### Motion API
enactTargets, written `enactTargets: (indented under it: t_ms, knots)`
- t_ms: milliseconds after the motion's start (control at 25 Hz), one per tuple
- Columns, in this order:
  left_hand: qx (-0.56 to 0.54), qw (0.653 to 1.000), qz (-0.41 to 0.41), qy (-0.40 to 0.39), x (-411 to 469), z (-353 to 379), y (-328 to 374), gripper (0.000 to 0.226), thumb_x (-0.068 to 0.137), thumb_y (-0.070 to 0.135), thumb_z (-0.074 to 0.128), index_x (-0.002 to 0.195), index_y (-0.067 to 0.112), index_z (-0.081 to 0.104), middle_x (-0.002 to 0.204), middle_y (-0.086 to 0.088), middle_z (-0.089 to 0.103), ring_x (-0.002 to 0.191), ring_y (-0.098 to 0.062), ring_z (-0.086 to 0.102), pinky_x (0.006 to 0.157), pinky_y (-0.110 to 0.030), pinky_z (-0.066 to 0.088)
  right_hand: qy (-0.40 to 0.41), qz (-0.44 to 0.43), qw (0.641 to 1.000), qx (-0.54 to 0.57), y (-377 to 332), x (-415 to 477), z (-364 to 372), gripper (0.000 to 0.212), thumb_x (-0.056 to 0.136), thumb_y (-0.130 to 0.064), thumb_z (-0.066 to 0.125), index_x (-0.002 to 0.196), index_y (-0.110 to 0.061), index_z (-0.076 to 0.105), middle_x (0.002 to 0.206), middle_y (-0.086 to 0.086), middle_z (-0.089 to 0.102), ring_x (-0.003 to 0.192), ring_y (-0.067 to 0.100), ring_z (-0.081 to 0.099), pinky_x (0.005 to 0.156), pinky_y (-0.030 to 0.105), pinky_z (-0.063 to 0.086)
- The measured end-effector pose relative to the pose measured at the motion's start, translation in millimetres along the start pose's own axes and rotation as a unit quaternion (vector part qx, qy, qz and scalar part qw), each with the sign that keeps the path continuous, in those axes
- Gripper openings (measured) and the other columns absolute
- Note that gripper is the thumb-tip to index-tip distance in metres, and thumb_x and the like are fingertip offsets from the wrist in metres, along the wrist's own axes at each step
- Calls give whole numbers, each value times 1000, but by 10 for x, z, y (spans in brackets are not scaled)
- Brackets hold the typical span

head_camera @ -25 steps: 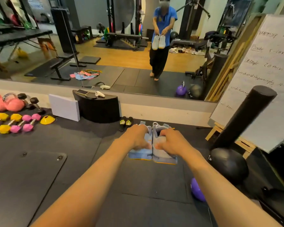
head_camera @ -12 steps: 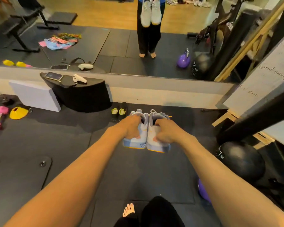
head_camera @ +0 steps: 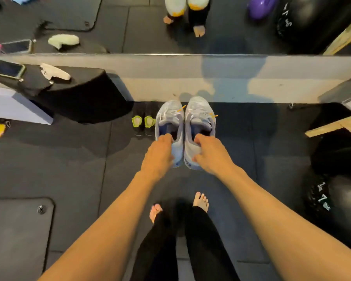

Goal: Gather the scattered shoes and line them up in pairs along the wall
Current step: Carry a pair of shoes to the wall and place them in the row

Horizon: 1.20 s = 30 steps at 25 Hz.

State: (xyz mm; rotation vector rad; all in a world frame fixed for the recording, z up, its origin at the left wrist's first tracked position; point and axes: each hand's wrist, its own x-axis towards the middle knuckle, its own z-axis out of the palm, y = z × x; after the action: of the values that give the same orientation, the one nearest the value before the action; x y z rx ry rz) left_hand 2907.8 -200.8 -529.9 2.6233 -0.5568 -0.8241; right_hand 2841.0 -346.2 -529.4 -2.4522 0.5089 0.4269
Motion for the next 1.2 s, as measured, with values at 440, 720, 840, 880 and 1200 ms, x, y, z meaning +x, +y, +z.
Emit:
enactTargets:
  t_ms: [440, 720, 840, 880, 1200]
  knots:
    - [-47, 994, 26, 94, 2627, 2272, -1628, 29, 79, 7, 65, 99, 17, 47, 95, -12, 59, 84, -36, 53, 69, -50, 46, 43, -18, 999, -28, 1481, 2337, 2266, 22, 72, -7, 61, 85, -17, 46, 82, -1, 42, 80, 31, 47, 62, 41, 46]
    - [-14, 993, 60, 100, 3765, 2754, -2276, 30, 79, 6, 63, 104, 12, 47, 101, -13, 58, 90, -38, 52, 75, -49, 44, 53, -25, 998, -36, 1800, 3398, 3115, 21, 73, -5, 59, 84, -14, 44, 80, 1, 41, 77, 27, 38, 61, 39, 42]
    - [34, 992, 69, 103, 4009, 2785, -2359, 29, 81, 6, 61, 107, 9, 47, 108, -15, 56, 96, -41, 53, 77, -52, 43, 53, -28, 998, -32, 1805, 3686, 3243, 24, 75, -3, 59, 82, -15, 40, 83, 4, 45, 81, 29, 39, 64, 42, 43]
    - [44, 992, 66, 98, 4040, 2805, -2352, 28, 83, 5, 59, 107, 9, 47, 109, -15, 56, 96, -41, 53, 75, -52, 43, 53, -26, 998, -34, 1818, 3749, 3261, 25, 75, -3, 59, 83, -15, 40, 84, 5, 47, 83, 29, 40, 65, 43, 44]
    - [68, 997, 10, -33, 4088, 2832, -2369, 24, 89, 3, 51, 113, 6, 48, 117, -18, 54, 103, -45, 53, 83, -54, 45, -67, 37, 994, -76, 1830, 3950, 3315, 28, 82, 4, 48, 104, -13, 52, 103, 19, 56, 90, 41, 53, 67, 41, 42]
